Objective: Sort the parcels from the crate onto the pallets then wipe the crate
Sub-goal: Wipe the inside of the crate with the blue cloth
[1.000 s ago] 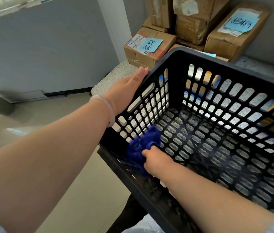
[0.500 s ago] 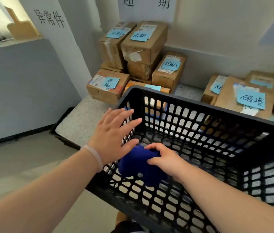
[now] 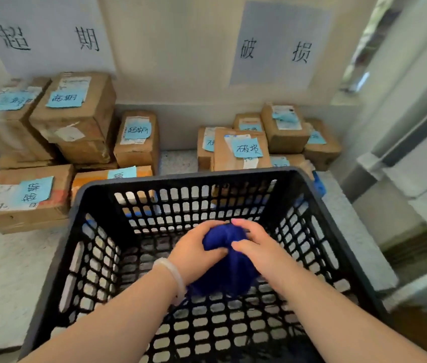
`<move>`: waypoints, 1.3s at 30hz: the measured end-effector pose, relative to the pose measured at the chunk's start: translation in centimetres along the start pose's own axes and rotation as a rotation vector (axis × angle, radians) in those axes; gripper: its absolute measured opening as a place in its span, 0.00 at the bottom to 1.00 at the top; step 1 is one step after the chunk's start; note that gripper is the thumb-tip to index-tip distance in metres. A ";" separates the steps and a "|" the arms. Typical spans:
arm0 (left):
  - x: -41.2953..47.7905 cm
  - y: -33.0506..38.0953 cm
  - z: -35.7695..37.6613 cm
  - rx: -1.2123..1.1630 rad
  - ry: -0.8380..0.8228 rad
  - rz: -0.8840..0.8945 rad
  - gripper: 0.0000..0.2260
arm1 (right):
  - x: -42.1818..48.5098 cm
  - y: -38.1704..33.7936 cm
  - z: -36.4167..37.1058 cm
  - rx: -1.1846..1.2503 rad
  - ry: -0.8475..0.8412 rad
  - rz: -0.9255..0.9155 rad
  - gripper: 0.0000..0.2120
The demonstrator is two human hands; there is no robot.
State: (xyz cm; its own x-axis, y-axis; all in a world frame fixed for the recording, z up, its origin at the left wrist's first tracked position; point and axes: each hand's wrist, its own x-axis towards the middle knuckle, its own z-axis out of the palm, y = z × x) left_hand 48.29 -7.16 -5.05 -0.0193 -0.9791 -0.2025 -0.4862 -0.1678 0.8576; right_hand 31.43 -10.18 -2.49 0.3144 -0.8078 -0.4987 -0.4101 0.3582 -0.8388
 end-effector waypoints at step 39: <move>11.8 5.0 14.9 -0.736 -0.036 -0.182 0.14 | -5.1 3.3 -12.5 -0.418 0.432 0.030 0.23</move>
State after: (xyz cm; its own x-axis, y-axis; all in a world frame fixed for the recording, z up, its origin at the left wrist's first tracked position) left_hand 32.59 -17.87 -10.17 -0.0289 -0.9264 -0.3754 0.2235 -0.3720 0.9009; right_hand 17.78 -10.80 0.04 -0.0430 -0.9485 -0.3138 -0.7429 0.2403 -0.6247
